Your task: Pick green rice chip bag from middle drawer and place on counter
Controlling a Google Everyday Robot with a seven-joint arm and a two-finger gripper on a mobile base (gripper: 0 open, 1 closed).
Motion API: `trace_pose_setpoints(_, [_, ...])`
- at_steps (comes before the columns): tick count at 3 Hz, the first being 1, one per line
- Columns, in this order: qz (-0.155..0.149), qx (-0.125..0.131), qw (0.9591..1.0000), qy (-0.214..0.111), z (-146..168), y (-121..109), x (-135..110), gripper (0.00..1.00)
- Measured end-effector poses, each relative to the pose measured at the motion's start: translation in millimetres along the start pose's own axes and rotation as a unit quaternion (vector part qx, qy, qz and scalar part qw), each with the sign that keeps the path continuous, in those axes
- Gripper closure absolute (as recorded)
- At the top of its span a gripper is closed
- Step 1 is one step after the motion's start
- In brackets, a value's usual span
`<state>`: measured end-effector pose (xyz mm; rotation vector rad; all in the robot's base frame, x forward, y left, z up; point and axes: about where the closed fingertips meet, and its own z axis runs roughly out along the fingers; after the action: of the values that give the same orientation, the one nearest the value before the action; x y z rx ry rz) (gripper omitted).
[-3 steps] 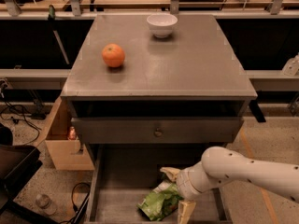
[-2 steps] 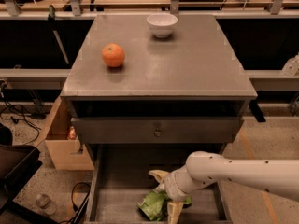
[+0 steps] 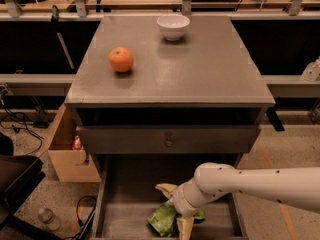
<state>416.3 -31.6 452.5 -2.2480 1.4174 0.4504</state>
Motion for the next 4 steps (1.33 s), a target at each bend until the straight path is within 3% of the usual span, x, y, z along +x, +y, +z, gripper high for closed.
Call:
trace_pose_setpoints(3, [0.000, 0.000, 1.0000, 0.000, -5.9, -1.3, -3.4, 0.66])
trace_pose_setpoints(4, [0.000, 0.000, 1.0000, 0.003, -9.1, -2.3, -4.7, 0.96])
